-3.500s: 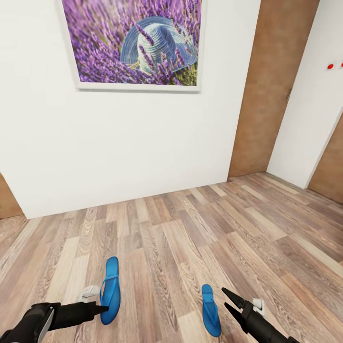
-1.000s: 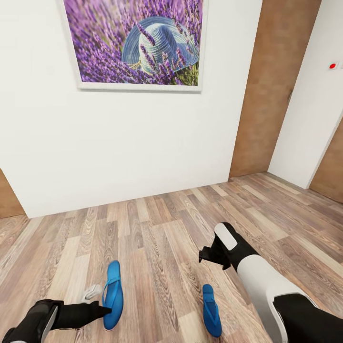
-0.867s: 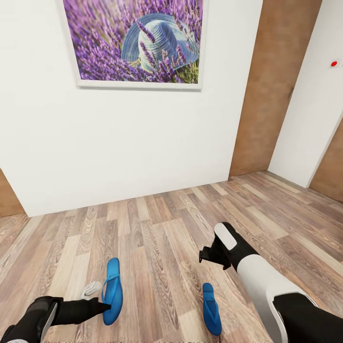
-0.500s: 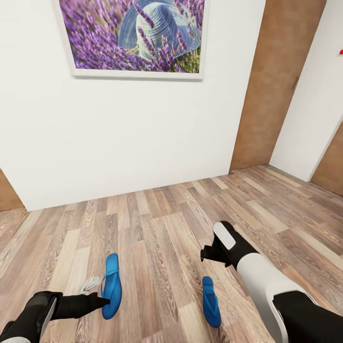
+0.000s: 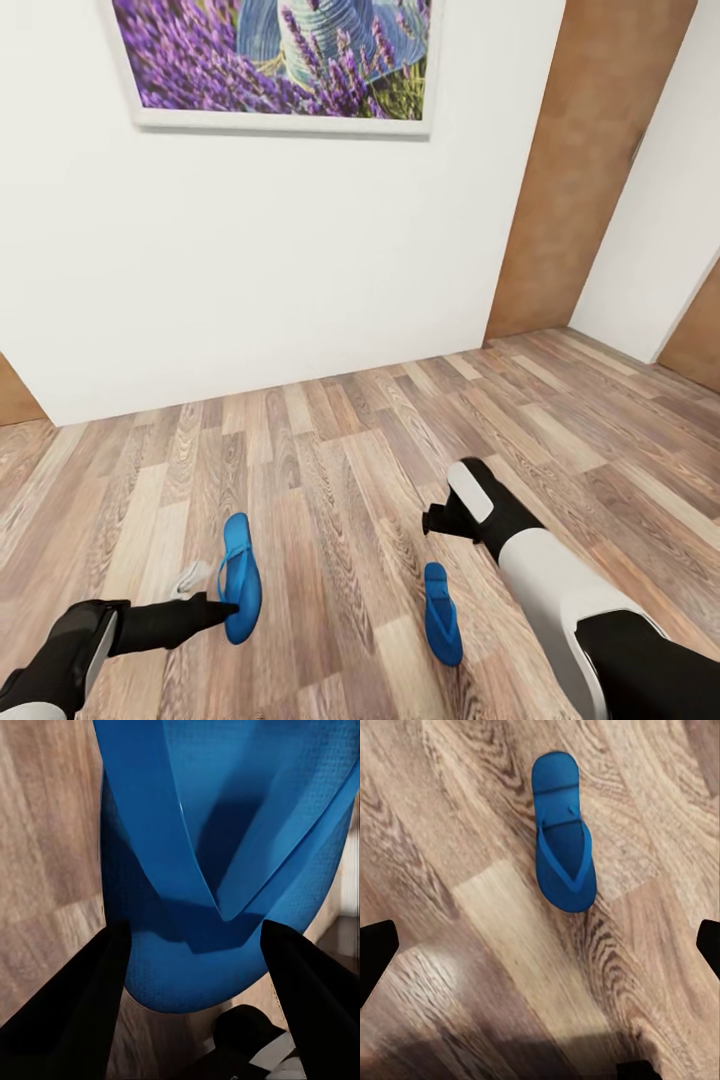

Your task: In the bedroom, move the book from the bed onto either nightstand, and place the two sandals side by side next to the bed.

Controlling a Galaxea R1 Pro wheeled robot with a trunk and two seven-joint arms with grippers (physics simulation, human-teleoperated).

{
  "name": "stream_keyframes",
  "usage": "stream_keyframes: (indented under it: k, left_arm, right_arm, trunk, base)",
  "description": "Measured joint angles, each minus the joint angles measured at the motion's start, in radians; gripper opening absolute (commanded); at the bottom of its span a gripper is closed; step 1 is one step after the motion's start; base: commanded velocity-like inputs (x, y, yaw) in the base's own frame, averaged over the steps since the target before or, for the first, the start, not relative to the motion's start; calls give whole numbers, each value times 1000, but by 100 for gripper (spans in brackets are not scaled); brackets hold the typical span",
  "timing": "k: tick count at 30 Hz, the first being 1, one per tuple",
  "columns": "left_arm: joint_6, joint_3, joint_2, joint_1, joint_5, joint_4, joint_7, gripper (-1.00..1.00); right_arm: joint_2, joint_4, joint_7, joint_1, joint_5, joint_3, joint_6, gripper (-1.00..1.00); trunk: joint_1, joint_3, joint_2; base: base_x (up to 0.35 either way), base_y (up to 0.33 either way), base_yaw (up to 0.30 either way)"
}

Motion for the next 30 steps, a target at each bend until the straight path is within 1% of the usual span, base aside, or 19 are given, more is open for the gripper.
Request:
stream_keyframes:
  k: [1, 3, 6, 8, 9, 12, 13, 16, 23, 30]
  left_arm:
    - [2, -1, 1, 0, 8, -2, -5, -100]
    - [4, -2, 1, 0, 12, -3, -8, -100]
    - [7, -3, 1, 0, 18, -8, -12, -100]
    - [8, -4, 1, 0, 19, -13, -13, -100]
    - [9, -4, 0, 0, 21, -18, -14, -100]
    - [11, -5, 0, 0, 21, -27, -14, -100]
    - [13, -5, 0, 0, 21, -32, -14, -100]
    - [17, -5, 1, 0, 21, -38, -14, -100]
    - [19, -5, 5, 0, 21, -42, -14, -100]
    - [20, -5, 6, 0, 21, -42, -16, -100]
  right_arm:
    - [0, -7, 9, 0, 11, 5, -3, 100]
    - [-1, -13, 20, 0, 25, 11, -4, 100]
    - [-1, -18, 68, -1, 62, 20, -8, 100]
    - [-1, -19, 88, -1, 78, 22, -10, 100]
    - [0, -20, 102, -2, 93, 23, -11, 100]
    - [1, -20, 115, -4, 116, 25, -13, 100]
    - [1, -20, 120, -6, 130, 25, -13, 100]
    - [1, -20, 125, -11, 148, 26, -13, 100]
    - [0, -19, 128, -28, 164, 26, -13, 100]
    - [0, -18, 128, -43, 168, 26, -11, 100]
  trunk:
    - [0, -4, 0]
    - [1, -12, -1]
    - [3, -23, -1]
    - [4, -31, -2]
    - [4, -35, -2]
    - [5, -46, -3]
    - [6, -50, -3]
    - [7, -62, -4]
    - [10, -89, -5]
    - [13, -116, -7]
  base:
    - [0, 0, 0]
    - [0, 0, 0]
    - [0, 0, 0]
    - [0, 0, 0]
    - [0, 0, 0]
    - [0, 0, 0]
    - [0, 0, 0]
    - [0, 0, 0]
    - [0, 0, 0]
    - [0, 0, 0]
